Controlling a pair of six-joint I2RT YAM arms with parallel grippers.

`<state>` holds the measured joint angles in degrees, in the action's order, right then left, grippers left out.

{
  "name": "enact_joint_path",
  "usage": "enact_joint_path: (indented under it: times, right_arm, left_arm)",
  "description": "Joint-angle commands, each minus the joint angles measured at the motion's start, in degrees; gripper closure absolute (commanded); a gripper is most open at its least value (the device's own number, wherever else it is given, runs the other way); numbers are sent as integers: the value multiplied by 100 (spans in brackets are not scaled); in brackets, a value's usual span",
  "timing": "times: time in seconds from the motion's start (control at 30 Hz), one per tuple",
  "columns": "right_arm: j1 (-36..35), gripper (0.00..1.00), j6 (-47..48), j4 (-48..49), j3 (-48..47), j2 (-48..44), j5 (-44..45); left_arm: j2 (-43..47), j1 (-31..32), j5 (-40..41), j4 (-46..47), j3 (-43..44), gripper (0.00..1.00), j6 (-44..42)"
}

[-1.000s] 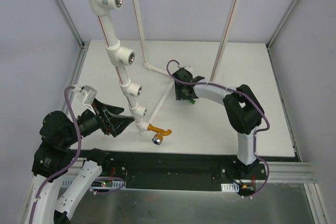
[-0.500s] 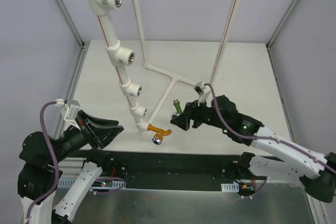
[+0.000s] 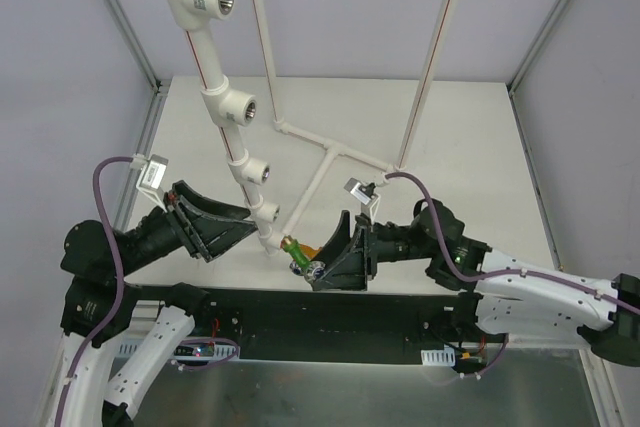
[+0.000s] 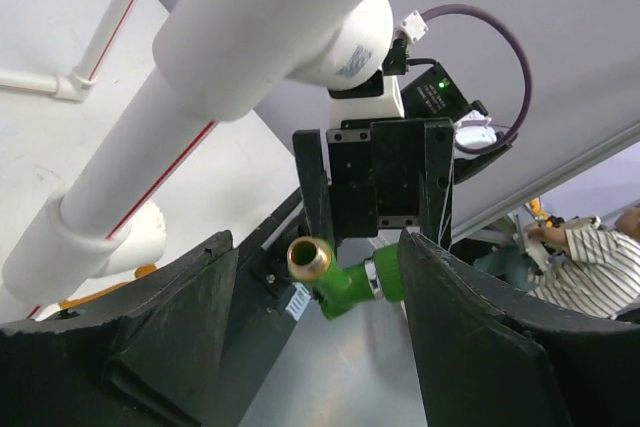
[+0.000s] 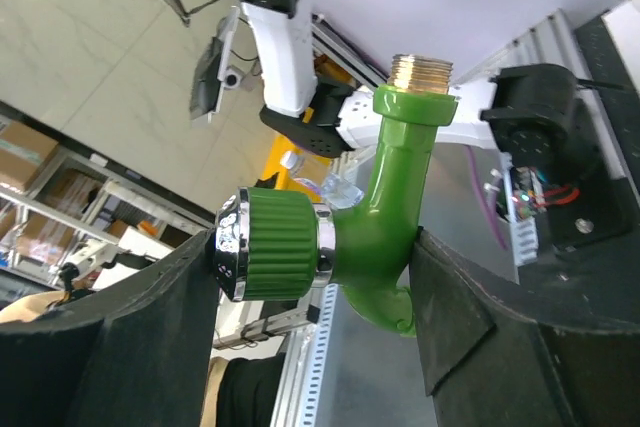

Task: Install the water faucets
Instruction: Pick up the water faucet from the center of the board.

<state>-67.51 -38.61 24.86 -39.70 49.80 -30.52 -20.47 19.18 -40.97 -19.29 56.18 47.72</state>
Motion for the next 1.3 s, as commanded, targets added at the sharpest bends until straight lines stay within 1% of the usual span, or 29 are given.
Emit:
enact_joint_path:
  times: [0.0, 0.1, 0.27, 0.37, 0.67, 0.83, 0.87, 0.97, 1.03, 1.07, 1.1, 1.13, 1.17, 1.2, 1.23, 1.27]
  right_arm:
    - [-175, 100, -401, 1695, -546, 442, -270]
    - [-245, 100, -463, 2083, -766, 811, -191]
    - [-307, 100, -551, 2497, -978, 1128, -156]
    - [-316, 100, -525, 2480, -1074, 1242, -50]
    - [-325, 100, -428, 2453, -1338, 1612, 73]
    - [-316, 100, -261, 2278, -1470, 1752, 222]
    - [-307, 100, -235, 2251, -1488, 1778, 274]
    - [-307, 100, -138, 2190, -1549, 1849, 380]
    - [-316, 100, -42, 2076, -1584, 1884, 442]
    - [-316, 100, 2, 2014, -1610, 1893, 477]
    - [-316, 99, 64, 1909, -1628, 1893, 529]
    - [-307, 97, 116, 1821, -1637, 1876, 591]
    - [-316, 93, 239, 1681, -1628, 1858, 678]
    - [-316, 75, 423, 1462, -1628, 1788, 810]
    - [-325, 62, 607, 1234, -1620, 1718, 959]
    - [-333, 53, 844, 997, -1593, 1621, 1161]
  left_arm:
    - [-133, 25, -324, 1067, -28, 33, 500]
    - [-142, 33, -385, 1409, -230, 32, 746]
    - [-71, 33, -447, 1551, -459, 31, 888]
    - [-71, 33, -464, 1630, -538, 31, 966]
    - [-98, 33, -517, 2429, -775, 32, 1511]
    - [-54, 25, -570, 2500, -819, 34, 1617]
    - [-54, 33, -579, 2500, -828, 37, 1635]
    - [-54, 33, -631, 2544, -820, 53, 1661]
    - [-62, 33, -666, 2597, -828, 71, 1696]
    - [-71, 42, -667, 2623, -820, 86, 1714]
    - [-80, 33, -675, 2641, -828, 98, 1731]
    - [-71, 33, -667, 2649, -820, 100, 1740]
    - [-63, 33, -658, 2658, -811, 100, 1740]
    - [-45, 33, -606, 2658, -819, 100, 1758]
    - [-27, 33, -527, 2658, -819, 100, 1793]
    - [7, 33, -404, 2658, -828, 100, 1836]
